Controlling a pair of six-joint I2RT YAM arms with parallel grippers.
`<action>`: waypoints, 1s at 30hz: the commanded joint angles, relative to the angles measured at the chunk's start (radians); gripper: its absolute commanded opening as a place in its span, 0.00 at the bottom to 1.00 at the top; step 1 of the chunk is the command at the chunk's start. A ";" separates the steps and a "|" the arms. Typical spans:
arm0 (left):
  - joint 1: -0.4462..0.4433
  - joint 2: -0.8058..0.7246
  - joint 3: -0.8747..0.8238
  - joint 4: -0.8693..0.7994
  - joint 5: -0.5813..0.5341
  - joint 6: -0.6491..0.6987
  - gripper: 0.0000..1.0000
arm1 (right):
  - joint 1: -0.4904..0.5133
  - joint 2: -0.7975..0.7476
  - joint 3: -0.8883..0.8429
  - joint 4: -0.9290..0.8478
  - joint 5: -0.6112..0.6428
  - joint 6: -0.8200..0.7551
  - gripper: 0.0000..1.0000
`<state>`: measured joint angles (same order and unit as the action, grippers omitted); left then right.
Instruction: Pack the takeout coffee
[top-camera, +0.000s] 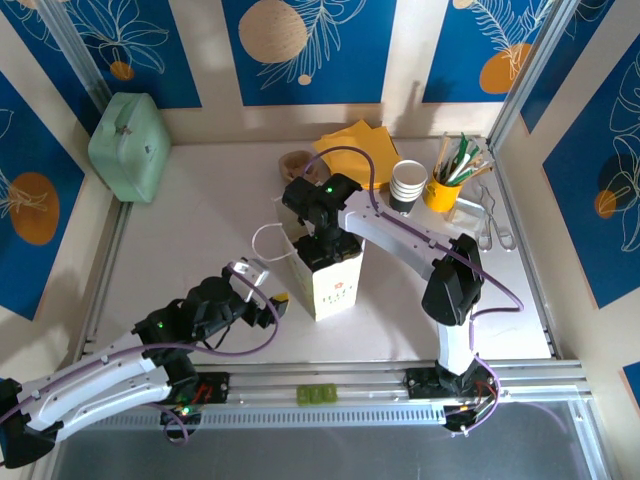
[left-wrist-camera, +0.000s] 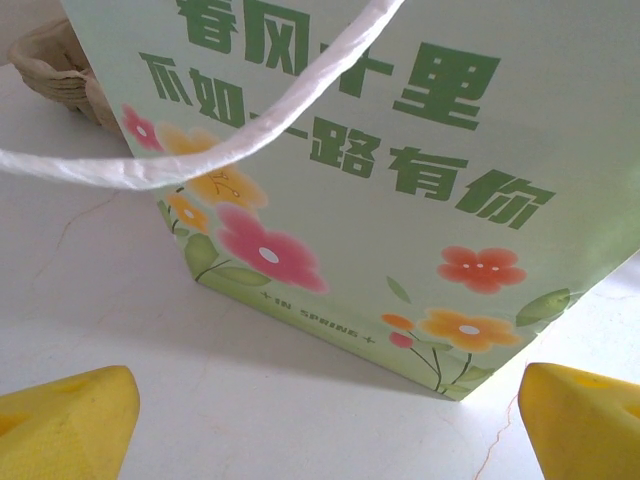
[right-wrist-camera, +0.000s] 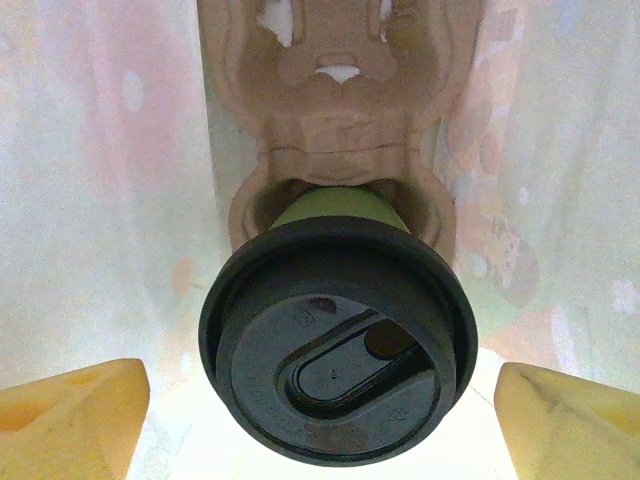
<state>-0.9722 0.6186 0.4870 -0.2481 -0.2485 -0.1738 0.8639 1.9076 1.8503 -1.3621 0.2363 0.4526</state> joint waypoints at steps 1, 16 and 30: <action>-0.006 -0.010 0.033 0.004 -0.018 0.011 0.97 | 0.007 -0.031 0.019 -0.033 0.006 0.014 0.89; -0.007 -0.023 0.032 -0.006 -0.021 0.007 0.97 | 0.018 -0.050 0.026 -0.038 0.009 0.018 0.85; -0.007 -0.024 0.030 -0.006 -0.019 0.003 0.97 | 0.027 -0.073 0.033 -0.046 0.011 0.020 0.82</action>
<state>-0.9722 0.6075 0.4870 -0.2516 -0.2489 -0.1741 0.8810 1.8809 1.8568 -1.3804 0.2398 0.4568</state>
